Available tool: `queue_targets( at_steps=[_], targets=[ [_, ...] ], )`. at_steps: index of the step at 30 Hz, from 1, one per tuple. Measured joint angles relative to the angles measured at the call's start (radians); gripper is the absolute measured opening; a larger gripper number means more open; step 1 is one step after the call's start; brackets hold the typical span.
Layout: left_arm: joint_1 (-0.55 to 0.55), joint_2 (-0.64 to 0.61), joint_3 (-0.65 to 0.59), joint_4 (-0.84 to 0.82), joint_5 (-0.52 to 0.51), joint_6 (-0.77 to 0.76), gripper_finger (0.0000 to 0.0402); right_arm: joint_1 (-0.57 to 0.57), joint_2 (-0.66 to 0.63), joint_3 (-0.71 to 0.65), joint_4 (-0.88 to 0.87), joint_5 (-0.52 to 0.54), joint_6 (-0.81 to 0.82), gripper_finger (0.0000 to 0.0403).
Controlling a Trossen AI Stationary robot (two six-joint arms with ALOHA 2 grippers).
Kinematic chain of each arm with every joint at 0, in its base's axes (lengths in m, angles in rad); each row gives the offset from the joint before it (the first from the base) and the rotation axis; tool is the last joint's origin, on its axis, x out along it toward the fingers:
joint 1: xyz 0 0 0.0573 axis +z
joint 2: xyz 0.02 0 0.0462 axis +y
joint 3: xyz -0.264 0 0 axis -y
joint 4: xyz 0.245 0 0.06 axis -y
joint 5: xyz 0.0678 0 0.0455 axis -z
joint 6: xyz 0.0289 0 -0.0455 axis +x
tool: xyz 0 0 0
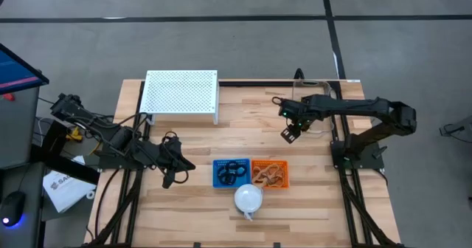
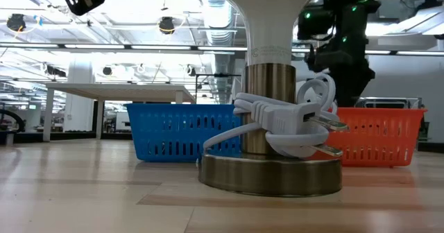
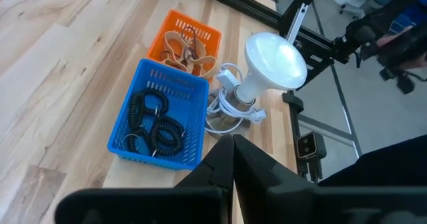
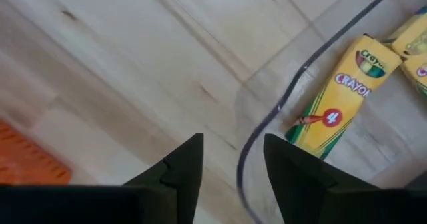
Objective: Pick & Place Office Desk Supplies
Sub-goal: Put the transparent bin filled with crayon boxes on the shelf
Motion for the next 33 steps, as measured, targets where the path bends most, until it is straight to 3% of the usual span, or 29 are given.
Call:
queue_targets(
  at_steps=[4,9,11,21,27,33],
  targets=[
    [-0.002,0.000,0.000,0.000,0.000,-0.017,0.0000,-0.001,0.052,0.000,0.003,0.002,-0.003,0.0120],
    [-0.002,0.000,0.000,0.000,0.025,-0.028,0.0000,0.006,0.095,0.000,0.003,-0.002,-0.027,0.0029],
    [-0.002,0.000,0.000,0.001,0.038,-0.033,0.0000,0.016,0.094,0.000,0.009,-0.019,-0.042,0.0011],
    [-0.062,0.000,0.000,-0.007,0.069,-0.036,0.0000,0.063,-0.022,0.050,-0.056,-0.013,-0.007,0.0004],
    [-0.077,0.003,0.000,-0.010,0.069,-0.053,0.0000,0.087,-0.033,0.250,-0.163,0.037,-0.027,0.0002],
    [-0.087,0.003,0.000,-0.077,0.089,-0.107,0.0000,0.122,0.088,0.552,-0.272,0.030,-0.125,0.0001]
  ],
)
